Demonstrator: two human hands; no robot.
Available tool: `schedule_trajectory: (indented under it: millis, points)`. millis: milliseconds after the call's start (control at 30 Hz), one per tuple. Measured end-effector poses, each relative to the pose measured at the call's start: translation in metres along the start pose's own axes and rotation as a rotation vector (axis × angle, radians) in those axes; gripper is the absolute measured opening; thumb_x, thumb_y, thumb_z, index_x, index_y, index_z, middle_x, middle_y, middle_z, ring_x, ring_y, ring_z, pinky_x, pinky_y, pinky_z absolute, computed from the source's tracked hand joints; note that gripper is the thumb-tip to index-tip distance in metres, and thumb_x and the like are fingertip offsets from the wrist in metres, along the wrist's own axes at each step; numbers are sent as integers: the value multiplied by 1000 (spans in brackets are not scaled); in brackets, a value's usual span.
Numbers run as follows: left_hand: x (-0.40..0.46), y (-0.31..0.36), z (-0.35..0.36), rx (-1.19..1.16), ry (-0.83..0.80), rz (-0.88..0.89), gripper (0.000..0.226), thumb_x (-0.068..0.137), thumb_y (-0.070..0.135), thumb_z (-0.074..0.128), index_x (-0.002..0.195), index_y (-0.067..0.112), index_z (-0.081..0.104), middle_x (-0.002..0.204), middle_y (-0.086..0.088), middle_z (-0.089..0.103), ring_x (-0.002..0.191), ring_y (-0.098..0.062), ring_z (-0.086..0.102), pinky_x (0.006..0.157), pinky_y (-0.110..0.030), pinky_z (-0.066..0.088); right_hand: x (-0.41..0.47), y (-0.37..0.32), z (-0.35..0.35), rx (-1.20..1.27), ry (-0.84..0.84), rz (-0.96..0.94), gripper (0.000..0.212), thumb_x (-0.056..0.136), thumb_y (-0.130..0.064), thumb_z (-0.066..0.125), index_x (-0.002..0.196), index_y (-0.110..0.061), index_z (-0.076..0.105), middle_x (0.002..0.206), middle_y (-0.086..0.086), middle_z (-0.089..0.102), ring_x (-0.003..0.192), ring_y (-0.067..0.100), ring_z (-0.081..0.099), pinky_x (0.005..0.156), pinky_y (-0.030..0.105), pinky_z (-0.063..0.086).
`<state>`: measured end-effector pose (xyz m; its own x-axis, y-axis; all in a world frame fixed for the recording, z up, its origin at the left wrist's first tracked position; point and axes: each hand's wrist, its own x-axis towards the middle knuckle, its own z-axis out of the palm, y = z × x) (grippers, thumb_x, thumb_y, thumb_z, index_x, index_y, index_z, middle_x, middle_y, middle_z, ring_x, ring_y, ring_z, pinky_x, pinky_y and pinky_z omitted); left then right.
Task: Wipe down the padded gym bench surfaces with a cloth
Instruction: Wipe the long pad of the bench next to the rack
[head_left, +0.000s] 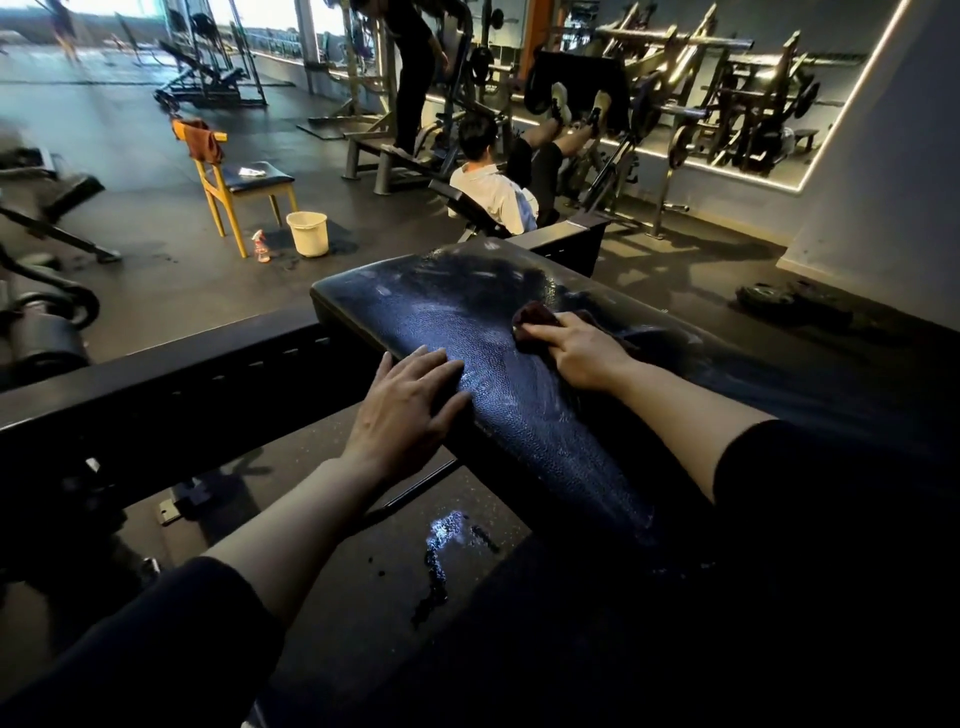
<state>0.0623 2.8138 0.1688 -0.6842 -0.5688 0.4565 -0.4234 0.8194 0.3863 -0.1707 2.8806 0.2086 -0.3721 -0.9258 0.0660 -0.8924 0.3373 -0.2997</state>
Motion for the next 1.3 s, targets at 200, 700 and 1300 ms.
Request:
schedule_trajectory:
  millis: [200, 700, 1300]
  points:
    - [21, 48, 10, -55, -69, 48, 58, 85, 52, 30, 114, 16, 67, 125, -3, 62, 117, -21, 53, 104, -29, 25, -58, 3, -11, 91, -41, -192, 41, 96, -6, 46, 132, -24, 56, 143, 3, 43, 128, 23, 44, 110, 25, 26]
    - [26, 65, 26, 21, -27, -84, 42, 89, 47, 44, 121, 28, 63, 133, 8, 57, 122, -14, 49, 110, -25, 20, -55, 30, -18, 73, 22, -144, 44, 98, -10, 41, 137, -29, 50, 147, 0, 37, 132, 23, 37, 108, 28, 26]
    - [27, 159, 28, -32, -110, 172, 18, 90, 26, 57, 100, 18, 69, 106, -4, 60, 93, -25, 59, 75, -37, 50, -158, 61, -41, 148, -4, -190, 38, 98, -11, 44, 131, -25, 57, 148, -9, 38, 130, 16, 41, 109, 32, 32]
